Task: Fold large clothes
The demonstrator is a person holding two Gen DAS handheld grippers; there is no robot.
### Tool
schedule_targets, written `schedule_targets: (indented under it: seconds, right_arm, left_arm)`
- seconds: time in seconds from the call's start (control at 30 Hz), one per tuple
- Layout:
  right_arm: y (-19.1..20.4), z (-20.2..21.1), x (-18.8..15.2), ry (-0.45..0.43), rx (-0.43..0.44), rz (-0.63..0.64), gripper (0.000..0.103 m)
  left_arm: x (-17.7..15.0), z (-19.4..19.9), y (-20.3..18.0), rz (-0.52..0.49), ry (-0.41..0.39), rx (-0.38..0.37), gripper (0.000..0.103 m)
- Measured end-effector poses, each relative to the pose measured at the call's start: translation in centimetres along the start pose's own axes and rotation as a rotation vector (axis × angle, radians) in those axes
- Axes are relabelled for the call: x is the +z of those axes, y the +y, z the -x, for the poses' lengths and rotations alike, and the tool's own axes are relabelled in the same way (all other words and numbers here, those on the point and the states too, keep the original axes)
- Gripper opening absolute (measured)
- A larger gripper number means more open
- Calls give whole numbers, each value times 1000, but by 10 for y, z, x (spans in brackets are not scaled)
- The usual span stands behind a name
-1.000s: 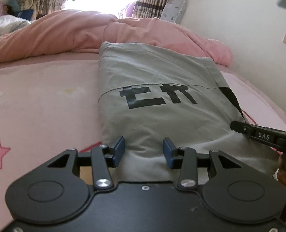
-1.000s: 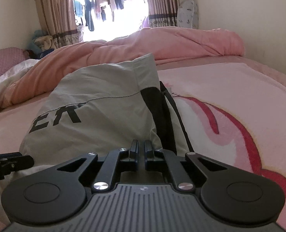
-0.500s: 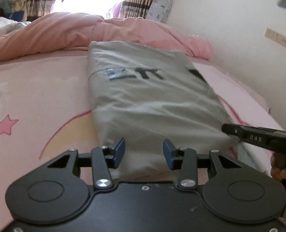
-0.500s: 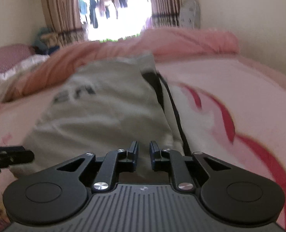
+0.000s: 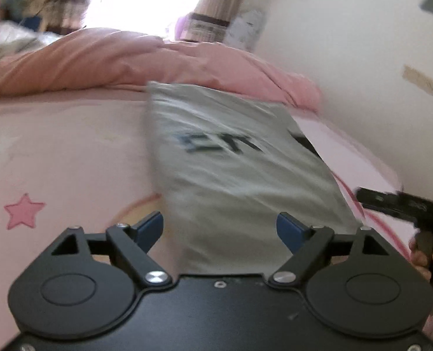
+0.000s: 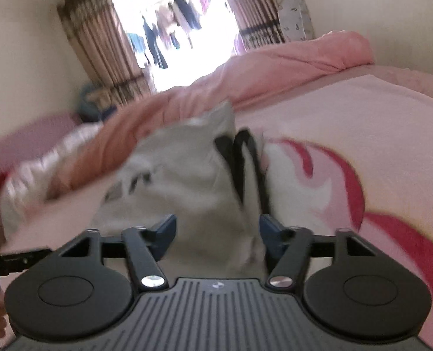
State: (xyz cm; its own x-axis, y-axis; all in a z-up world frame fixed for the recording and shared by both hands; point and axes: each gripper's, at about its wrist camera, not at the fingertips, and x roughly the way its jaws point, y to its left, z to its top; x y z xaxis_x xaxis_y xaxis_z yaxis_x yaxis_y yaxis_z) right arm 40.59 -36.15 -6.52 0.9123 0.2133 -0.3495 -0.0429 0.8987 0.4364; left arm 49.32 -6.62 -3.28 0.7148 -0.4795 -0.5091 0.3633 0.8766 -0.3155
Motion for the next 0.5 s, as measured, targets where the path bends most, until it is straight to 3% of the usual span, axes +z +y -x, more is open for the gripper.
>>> schedule_targets:
  seconds: [0.23,0.5]
  right_arm:
    - [-72,-52,15,116,197,-313,78]
    - [-78,-96,13,167,295,-357,78]
  left_arm:
    - [15,-44,72,324,127,-121,85]
    - [23,-79,93,421,159,-230,86]
